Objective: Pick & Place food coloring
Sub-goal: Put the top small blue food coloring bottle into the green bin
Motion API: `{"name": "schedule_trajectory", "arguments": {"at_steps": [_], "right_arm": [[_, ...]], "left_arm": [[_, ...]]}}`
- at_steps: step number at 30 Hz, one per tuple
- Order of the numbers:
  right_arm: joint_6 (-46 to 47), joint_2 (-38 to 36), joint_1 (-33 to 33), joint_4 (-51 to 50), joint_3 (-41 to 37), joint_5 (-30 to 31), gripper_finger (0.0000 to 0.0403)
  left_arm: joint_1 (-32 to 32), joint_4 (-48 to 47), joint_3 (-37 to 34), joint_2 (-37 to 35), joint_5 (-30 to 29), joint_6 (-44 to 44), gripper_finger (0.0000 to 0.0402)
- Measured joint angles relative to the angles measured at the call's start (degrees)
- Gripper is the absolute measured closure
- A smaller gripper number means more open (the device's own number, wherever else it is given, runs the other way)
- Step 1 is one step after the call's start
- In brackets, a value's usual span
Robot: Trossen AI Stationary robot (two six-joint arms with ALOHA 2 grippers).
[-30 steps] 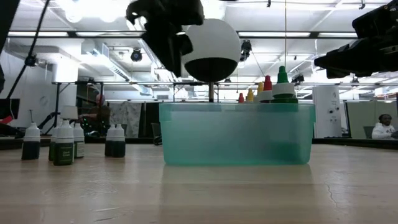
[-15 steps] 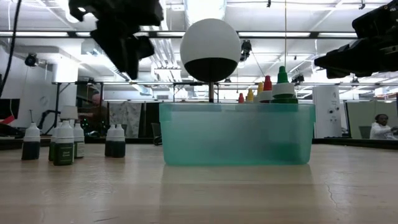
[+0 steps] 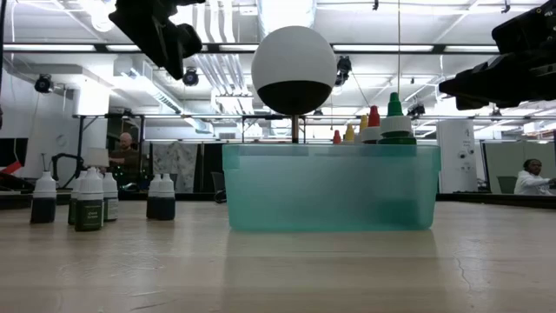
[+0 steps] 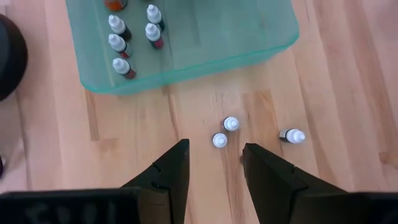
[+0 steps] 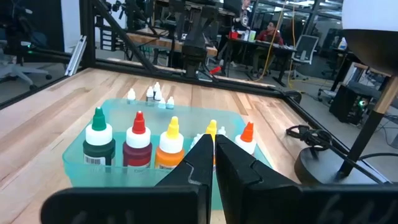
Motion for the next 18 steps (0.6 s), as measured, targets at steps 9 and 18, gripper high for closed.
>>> {"name": "schedule_trajectory", "arguments": {"at_steps": [9,18], "right_arm": [[-0.06,0.02,0.0,0.04,0.0,0.0,0.0394],[-0.03,0.02,-0.04,0.04,0.0,-0.01,0.0394]], "left_arm": [[0.02,-0.02,0.0,-0.12,0.0,-0.84,0.028],[0.04,-0.48,0.02,2.07,3.18,2.39,0.028]]}}
